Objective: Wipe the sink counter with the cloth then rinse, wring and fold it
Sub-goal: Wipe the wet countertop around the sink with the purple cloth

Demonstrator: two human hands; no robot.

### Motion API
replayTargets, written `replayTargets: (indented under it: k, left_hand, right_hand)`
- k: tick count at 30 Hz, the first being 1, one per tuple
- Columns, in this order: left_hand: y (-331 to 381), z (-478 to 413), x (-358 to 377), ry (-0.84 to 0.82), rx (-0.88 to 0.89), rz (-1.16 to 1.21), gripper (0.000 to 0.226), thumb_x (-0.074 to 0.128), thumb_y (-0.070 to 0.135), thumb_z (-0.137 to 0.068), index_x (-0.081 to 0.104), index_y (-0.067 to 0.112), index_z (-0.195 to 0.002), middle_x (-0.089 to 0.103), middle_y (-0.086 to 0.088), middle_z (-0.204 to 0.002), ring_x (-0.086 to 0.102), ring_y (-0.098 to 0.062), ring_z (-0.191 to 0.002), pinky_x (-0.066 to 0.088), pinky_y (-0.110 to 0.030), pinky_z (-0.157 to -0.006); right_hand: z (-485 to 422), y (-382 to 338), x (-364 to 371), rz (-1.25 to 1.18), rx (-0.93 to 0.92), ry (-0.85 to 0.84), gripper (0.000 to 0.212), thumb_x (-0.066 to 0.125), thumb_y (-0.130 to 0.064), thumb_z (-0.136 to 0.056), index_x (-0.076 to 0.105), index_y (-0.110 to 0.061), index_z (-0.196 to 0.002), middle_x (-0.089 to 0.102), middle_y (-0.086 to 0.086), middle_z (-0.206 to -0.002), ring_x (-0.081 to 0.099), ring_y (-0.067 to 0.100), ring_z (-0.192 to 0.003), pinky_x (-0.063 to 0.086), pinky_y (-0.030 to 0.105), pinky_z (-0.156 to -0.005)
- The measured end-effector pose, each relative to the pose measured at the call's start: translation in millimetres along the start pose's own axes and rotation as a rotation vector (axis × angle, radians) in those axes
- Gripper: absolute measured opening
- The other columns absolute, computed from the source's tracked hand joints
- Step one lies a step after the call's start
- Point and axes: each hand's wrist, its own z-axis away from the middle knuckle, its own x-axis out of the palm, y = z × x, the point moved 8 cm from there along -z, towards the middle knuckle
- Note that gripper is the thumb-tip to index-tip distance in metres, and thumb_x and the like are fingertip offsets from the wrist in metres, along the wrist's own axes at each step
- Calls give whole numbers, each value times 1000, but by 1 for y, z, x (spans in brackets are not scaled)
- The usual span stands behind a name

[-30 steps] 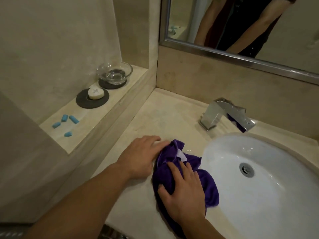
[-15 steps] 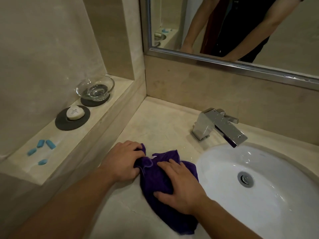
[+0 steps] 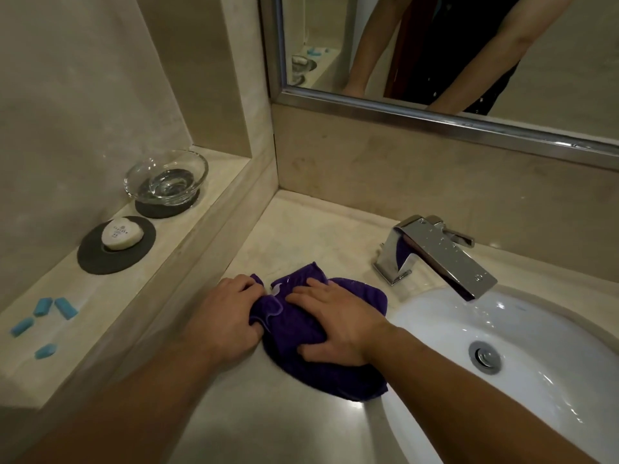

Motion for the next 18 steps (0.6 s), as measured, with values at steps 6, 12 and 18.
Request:
replayTargets:
  k: [6,12,18]
  left_hand:
    - [7,5,-7,-10,92,143,68,42,52,-79,50,34,-144,44,12,-148,40,-8,-133,35,-28,-109]
    - [13,-4,-3,-184,174,-16,47,56,57,-89,49,43,-134,56,22,-122,44,-5,-116,43,-29,-99]
    - [30,-20,-30,-172,156,164,28,69,23,-88,49,43,-84,61,16,-93,58,-6,-86,49,-29,-79]
  right_hand:
    - [50,19,-22,-295,364,326,78,45,-81,-84,29,-46,-152,20,-14,-165,18,11,-151,22,37,-123]
    - [62,31,-15,-222,563,175,40,51,-53,-99,55,-36,-134,52,-8,-128,48,12,-116,42,25,-98]
    - [48,34,-46,-421,585,201,7,57,-25,-100,64,-24,-103,65,-5,-98,59,11,-89,49,25,-77]
